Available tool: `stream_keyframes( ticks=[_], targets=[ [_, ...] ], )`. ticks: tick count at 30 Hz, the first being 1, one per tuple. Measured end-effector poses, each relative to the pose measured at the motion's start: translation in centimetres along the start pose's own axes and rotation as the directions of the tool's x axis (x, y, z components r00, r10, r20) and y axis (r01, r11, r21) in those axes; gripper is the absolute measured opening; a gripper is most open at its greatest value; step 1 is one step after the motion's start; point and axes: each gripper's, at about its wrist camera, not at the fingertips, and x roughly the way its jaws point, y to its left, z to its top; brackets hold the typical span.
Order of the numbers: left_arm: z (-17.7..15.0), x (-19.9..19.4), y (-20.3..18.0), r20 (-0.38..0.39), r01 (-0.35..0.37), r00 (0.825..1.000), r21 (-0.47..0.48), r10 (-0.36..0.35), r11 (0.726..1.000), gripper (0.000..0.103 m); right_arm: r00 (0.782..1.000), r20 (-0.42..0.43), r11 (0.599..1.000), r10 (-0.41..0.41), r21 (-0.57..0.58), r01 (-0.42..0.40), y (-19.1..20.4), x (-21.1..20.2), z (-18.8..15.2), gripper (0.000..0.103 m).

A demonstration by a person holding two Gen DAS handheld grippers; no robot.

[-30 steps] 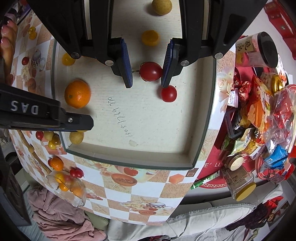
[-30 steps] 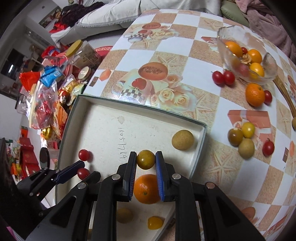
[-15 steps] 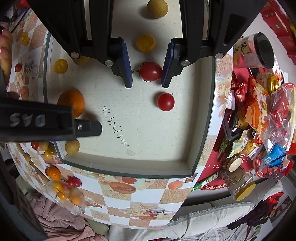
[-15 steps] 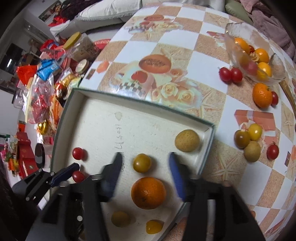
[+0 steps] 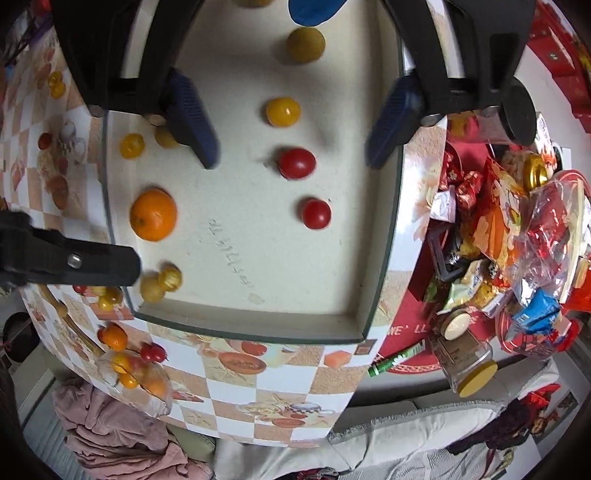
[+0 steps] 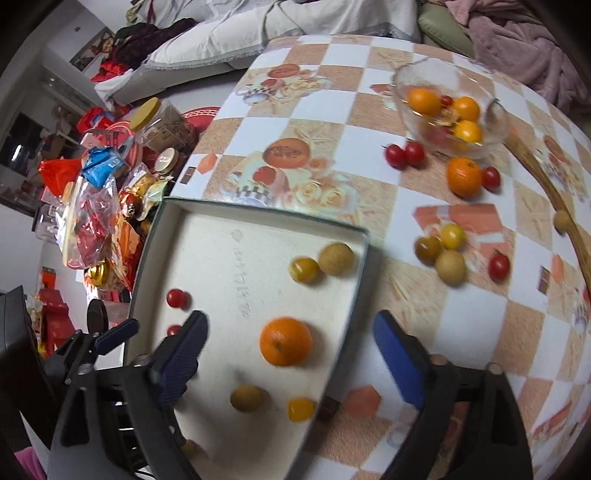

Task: Organize fruits

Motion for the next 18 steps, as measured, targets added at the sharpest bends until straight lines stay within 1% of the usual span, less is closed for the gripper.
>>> stream_keyframes(
  ticks=[2,7,13,16,18],
  targets=[
    [-0.2,-0.6,-0.1,0.001,-0.010,1.000,0.004,0.010,1.000,0.103,1.000,-0.021,1.000,0.002,0.010,-0.002,-0.2,-0.3,-0.6,0.103],
    [-0.8,-1.4,-0.1,-0.041,-0.032,0.999,0.021,0.033,0.999,0.103,0.998,-0.053,0.999,-0.025,0.023,0.026,-0.2,-1.3,-2.4,0.103],
    [-1.9,-3.8,0.3,-0.017,-0.071,0.997,0.048,0.072,0.996,0.103,0.993,-0.088,0.996,-0.083,0.008,0.084,0.0,-2.8,-4.6,0.103],
    [-2.3,-4.5,0.3,-0.057,-0.085,0.994,0.077,0.089,0.993,0.103,0.988,-0.103,0.993,-0.118,-0.016,0.117,0.6,-3.6,-5.7,0.103],
    [-2.5,-4.8,0.1,-0.084,-0.075,0.993,0.098,0.084,0.992,0.103,0.984,-0.119,0.991,-0.134,-0.035,0.131,1.1,-4.0,-6.4,0.103]
  ],
)
